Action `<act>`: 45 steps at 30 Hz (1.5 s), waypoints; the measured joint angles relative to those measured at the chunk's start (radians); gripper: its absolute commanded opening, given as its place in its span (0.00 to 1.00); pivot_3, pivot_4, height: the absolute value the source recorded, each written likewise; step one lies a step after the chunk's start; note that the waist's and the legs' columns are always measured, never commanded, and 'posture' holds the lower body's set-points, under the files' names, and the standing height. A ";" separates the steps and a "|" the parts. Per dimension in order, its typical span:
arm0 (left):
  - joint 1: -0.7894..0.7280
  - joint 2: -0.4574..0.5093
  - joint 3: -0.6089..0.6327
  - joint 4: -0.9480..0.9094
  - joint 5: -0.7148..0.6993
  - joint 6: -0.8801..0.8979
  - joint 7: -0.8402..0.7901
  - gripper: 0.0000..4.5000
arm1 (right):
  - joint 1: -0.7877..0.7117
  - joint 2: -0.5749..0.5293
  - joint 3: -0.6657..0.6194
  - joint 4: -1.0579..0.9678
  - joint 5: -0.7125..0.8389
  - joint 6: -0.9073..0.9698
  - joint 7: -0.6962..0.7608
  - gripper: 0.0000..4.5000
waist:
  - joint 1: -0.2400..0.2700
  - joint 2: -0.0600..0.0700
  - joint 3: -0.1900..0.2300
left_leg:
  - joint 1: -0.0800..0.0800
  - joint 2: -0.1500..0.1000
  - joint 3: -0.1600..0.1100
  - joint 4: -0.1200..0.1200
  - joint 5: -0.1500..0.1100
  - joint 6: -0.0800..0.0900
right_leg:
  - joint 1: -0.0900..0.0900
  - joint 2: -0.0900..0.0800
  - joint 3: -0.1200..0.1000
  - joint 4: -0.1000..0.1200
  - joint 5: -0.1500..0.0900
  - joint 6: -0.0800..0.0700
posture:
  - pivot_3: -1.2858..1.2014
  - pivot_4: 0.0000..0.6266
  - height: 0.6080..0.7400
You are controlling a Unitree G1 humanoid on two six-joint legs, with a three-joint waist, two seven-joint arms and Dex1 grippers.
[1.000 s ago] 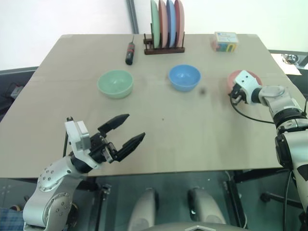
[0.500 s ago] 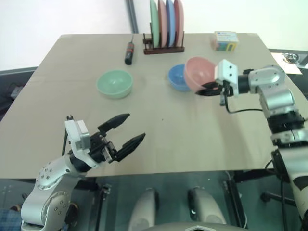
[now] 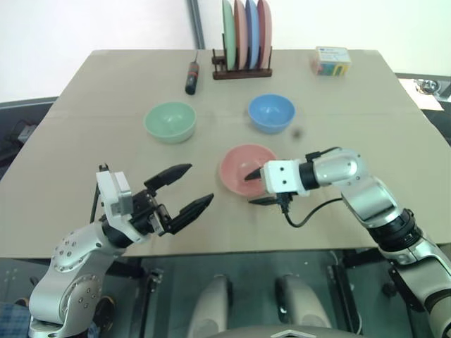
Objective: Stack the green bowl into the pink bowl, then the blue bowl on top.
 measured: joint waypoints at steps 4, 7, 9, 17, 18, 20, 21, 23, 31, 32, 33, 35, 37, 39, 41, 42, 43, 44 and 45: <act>0.001 0.003 0.002 0.000 0.001 0.000 0.003 1.00 | -0.025 -0.009 -0.003 0.002 0.022 0.026 0.018 1.00 | 0.000 0.000 0.000 | 0.000 0.000 0.000 0.000 0.000 0.000 | 0.000 0.000 0.000 0.000 0.000 0.000 | 0.52 0.24 1.00; -0.004 0.015 0.005 0.005 0.026 0.013 0.037 1.00 | -0.036 -0.025 -0.050 0.002 0.085 0.071 0.036 1.00 | 0.002 0.000 0.000 | 0.000 0.000 0.000 0.000 0.000 0.000 | 0.000 0.000 0.000 0.000 0.000 0.000 | 0.52 0.24 1.00; -0.012 0.023 0.006 0.019 0.050 0.037 0.076 1.00 | -0.039 -0.037 -0.109 0.002 0.136 0.108 0.035 1.00 | 0.002 0.000 0.000 | 0.000 0.000 0.000 0.000 0.000 0.000 | 0.000 0.000 0.000 0.000 0.000 0.000 | 0.52 0.24 1.00; -0.153 0.110 -0.031 0.180 0.273 0.114 0.240 1.00 | 0.035 -0.022 -0.457 -0.053 0.502 0.315 -0.032 1.00 | 0.004 0.000 0.000 | 0.000 0.000 -0.001 -0.001 0.000 0.000 | 0.000 0.000 -0.001 0.000 0.000 0.000 | 0.52 0.24 1.00; -0.171 0.125 -0.043 0.215 0.302 0.115 0.243 1.00 | 0.053 -0.033 -0.492 -0.064 0.543 0.337 -0.044 1.00 | 0.003 0.000 0.000 | 0.000 0.000 0.000 -0.001 0.000 0.000 | 0.000 0.000 0.000 -0.001 0.000 0.000 | 0.52 0.24 1.00; -0.230 0.155 -0.080 0.286 0.353 0.147 0.245 1.00 | 0.073 -0.052 -0.555 -0.086 0.611 0.376 -0.071 1.00 | 0.002 0.000 0.000 | 0.000 0.000 0.000 -0.001 0.000 0.000 | 0.000 0.000 0.000 0.000 0.000 0.000 | 0.52 0.24 1.00; -0.247 0.169 -0.088 0.311 0.372 0.162 0.247 1.00 | 0.073 -0.054 -0.569 -0.095 0.629 0.385 -0.081 1.00 | 0.001 0.000 0.000 | 0.000 0.000 -0.001 -0.001 0.000 0.000 | 0.000 0.000 -0.001 -0.001 0.000 0.000 | 0.52 0.24 1.00; -0.322 0.193 -0.128 0.392 0.421 0.186 0.247 1.00 | 0.086 -0.068 -0.606 -0.117 0.668 0.400 -0.109 1.00 | 0.001 0.000 0.001 | 0.000 0.000 -0.001 -0.002 0.000 0.000 | 0.000 0.001 -0.001 0.000 0.000 0.001 | 0.52 0.24 1.00; -0.663 0.199 -0.287 0.748 0.610 0.058 0.184 1.00 | 0.162 -0.086 -0.653 -0.181 0.754 0.412 -0.214 1.00 | 0.002 -0.001 0.001 | -0.002 -0.001 0.000 -0.002 0.000 0.000 | -0.001 0.000 0.000 -0.002 0.002 0.004 | 0.52 0.24 1.00; -0.698 0.191 -0.304 0.792 0.630 0.030 0.174 1.00 | 0.166 -0.087 -0.654 -0.189 0.765 0.412 -0.224 1.00 | 0.002 -0.001 0.001 | -0.002 -0.001 0.000 -0.002 0.000 0.000 | -0.001 0.000 0.000 -0.002 0.002 0.004 | 0.52 0.24 1.00; -0.728 0.183 -0.319 0.830 0.647 0.003 0.164 1.00 | 0.171 -0.089 -0.655 -0.199 0.772 0.412 -0.232 1.00 | 0.002 -0.001 0.001 | -0.002 -0.001 0.000 -0.003 0.000 0.000 | -0.001 0.000 0.000 -0.002 0.002 0.004 | 0.52 0.24 1.00; -0.790 0.158 -0.354 0.913 0.681 -0.052 0.138 1.00 | 0.193 -0.098 -0.661 -0.217 0.784 0.411 -0.244 1.00 | 0.003 -0.001 0.001 | -0.002 -0.001 0.000 -0.003 0.000 0.000 | -0.001 0.000 0.000 -0.002 0.002 0.004 | 0.52 0.24 1.00; -0.833 0.137 -0.383 0.981 0.711 -0.101 0.117 1.00 | 0.203 -0.106 -0.663 -0.224 0.794 0.411 -0.252 1.00 | 0.004 -0.001 0.001 | -0.002 -0.001 0.000 -0.003 0.000 0.000 | -0.001 0.000 0.000 -0.002 0.002 0.005 | 0.52 0.24 1.00; -0.871 0.114 -0.409 1.056 0.742 -0.151 0.097 1.00 | 0.209 -0.118 -0.669 -0.233 0.809 0.411 -0.263 1.00 | 0.003 -0.001 0.001 | -0.002 -0.001 0.000 -0.003 0.000 0.000 | -0.001 0.000 0.000 -0.002 0.002 0.005 | 0.52 0.24 1.00; -0.910 0.090 -0.437 1.140 0.776 -0.200 0.084 1.00 | 0.214 -0.127 -0.673 -0.244 0.813 0.408 -0.272 1.00 | 0.002 -0.001 0.001 | -0.002 -0.001 0.000 -0.003 0.000 0.000 | -0.001 0.000 0.000 -0.001 0.002 0.005 | 0.52 0.24 1.00; -0.929 0.077 -0.444 1.189 0.794 -0.226 0.083 1.00 | 0.215 -0.129 -0.674 -0.246 0.818 0.406 -0.276 1.00 | 0.002 -0.001 0.001 | -0.002 -0.001 -0.001 -0.002 0.000 0.000 | -0.001 0.000 0.000 -0.001 0.002 0.005 | 0.52 0.24 1.00; -0.934 0.074 -0.447 1.203 0.800 -0.231 0.083 1.00 | 0.216 -0.130 -0.675 -0.246 0.819 0.405 -0.277 1.00 | 0.001 -0.001 0.001 | -0.002 -0.001 -0.001 -0.003 0.000 0.000 | -0.001 0.000 0.000 -0.001 0.002 0.005 | 0.52 0.24 1.00; -0.956 0.067 -0.461 1.252 0.818 -0.257 0.085 1.00 | 0.222 -0.133 -0.677 -0.246 0.821 0.402 -0.281 1.00 | 0.002 -0.001 0.001 | -0.002 -0.001 -0.001 -0.003 0.000 0.000 | -0.001 0.000 0.000 -0.001 0.002 0.005 | 0.52 0.24 1.00; -0.974 0.063 -0.468 1.292 0.834 -0.274 0.086 1.00 | 0.225 -0.135 -0.677 -0.246 0.821 0.400 -0.285 1.00 | 0.002 -0.001 0.001 | -0.002 -0.001 -0.001 -0.002 0.000 0.000 | -0.001 0.000 0.000 -0.001 0.002 0.005 | 0.52 0.24 1.00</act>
